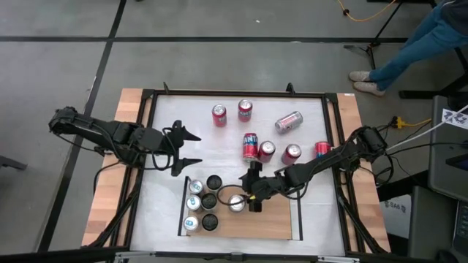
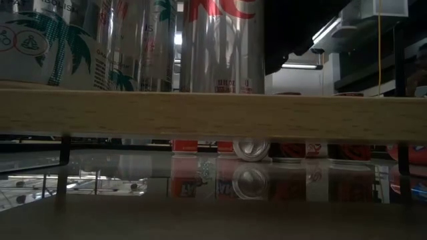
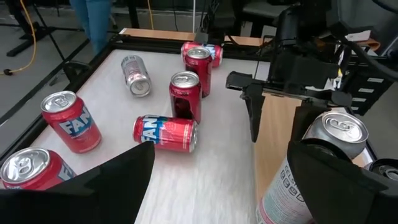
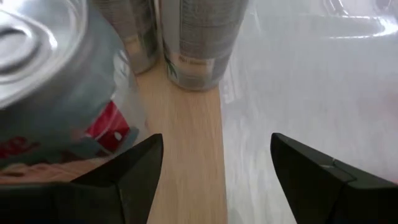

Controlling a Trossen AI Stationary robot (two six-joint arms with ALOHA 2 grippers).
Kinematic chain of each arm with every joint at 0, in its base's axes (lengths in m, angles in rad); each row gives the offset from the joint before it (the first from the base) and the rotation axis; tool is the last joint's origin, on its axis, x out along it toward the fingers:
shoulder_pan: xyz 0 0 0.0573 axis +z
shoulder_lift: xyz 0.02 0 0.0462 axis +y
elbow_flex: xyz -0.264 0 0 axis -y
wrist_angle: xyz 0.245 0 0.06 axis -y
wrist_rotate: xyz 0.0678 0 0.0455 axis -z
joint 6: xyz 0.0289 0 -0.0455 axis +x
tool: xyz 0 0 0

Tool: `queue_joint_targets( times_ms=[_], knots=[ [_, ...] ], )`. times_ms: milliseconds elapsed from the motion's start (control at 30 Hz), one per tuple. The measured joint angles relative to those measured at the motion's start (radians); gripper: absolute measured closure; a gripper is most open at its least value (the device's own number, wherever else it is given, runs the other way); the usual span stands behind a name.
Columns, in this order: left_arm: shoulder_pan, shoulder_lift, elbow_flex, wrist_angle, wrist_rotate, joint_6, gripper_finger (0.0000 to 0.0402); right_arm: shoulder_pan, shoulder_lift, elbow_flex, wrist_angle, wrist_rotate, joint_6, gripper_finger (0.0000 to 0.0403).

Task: Place canned beverage on shelf
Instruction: Put the left silver soda can on the shelf

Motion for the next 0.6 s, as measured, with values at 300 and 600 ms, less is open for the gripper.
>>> queue_joint_targets(
  times_ms=[300,600],
  knots=[
    [0.000,0.000,0.000,0.000,0.000,0.000,0.0043,0.000,-0.003,0.001,0.033,0.015,-0.027,0.0116],
    [0.000,0.000,0.000,-0.001,0.023,0.000,0.0043,0.000,-0.011,0.174,-0.317,0.027,-0.052,0.0116]
  ],
)
